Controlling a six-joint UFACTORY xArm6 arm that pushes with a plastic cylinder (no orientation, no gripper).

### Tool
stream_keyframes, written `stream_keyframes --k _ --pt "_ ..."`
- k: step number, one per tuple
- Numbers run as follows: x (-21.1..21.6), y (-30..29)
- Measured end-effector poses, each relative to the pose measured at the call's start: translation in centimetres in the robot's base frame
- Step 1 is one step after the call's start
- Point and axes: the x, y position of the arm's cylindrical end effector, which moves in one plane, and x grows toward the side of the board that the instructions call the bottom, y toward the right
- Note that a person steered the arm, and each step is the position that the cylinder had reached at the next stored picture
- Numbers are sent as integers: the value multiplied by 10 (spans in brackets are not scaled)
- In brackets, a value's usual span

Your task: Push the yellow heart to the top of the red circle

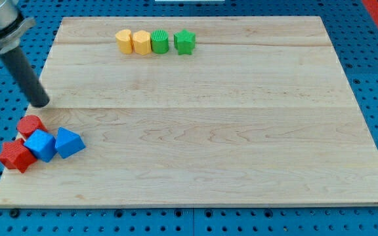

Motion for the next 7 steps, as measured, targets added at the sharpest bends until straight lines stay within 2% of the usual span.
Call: stream_keyframes --k 4,6,7 --pt "-126 34" --pt "-172 60" --pt "-177 88"
